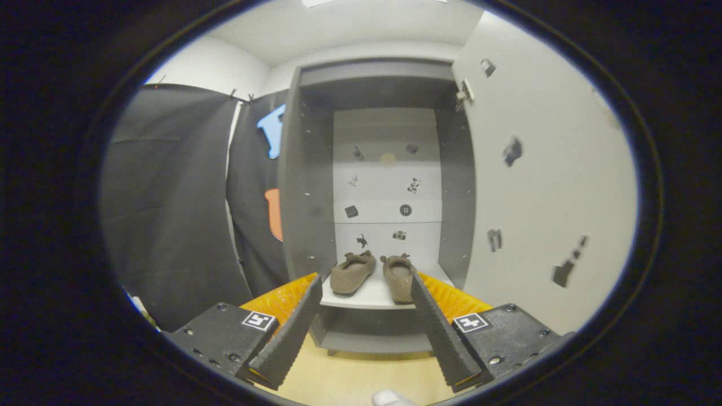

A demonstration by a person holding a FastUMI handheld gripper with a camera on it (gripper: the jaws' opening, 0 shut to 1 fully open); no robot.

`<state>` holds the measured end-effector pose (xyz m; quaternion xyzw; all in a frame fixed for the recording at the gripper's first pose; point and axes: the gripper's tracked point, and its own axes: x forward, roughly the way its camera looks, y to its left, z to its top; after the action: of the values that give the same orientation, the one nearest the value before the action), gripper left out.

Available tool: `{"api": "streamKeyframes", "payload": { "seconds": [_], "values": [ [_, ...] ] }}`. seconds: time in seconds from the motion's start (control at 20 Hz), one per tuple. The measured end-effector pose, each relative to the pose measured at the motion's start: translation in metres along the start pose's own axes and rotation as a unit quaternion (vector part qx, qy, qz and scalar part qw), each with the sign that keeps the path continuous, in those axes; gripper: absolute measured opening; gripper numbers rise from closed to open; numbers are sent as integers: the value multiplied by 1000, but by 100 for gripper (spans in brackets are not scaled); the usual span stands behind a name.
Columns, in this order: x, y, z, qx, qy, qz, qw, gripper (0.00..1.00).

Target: Open the shoe cabinet door, grab the shoes and put them into the shoe cabinet, then close the shoe cabinet door.

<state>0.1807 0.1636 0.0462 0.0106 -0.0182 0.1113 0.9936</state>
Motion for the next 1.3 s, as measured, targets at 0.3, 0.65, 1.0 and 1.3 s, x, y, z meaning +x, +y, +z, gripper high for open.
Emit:
{"api": "streamKeyframes", "payload": {
  "seconds": [0.3,0.65,1.0,1.3],
  "values": [
    [-134,-29,13,12,-3,14,1000,100],
    [-230,-164,20,14,-12,-73,997,100],
    [-225,-279,12,4,7,-88,996,100],
    [-155,-274,5,-11,20,19,1000,100]
  ]
}}
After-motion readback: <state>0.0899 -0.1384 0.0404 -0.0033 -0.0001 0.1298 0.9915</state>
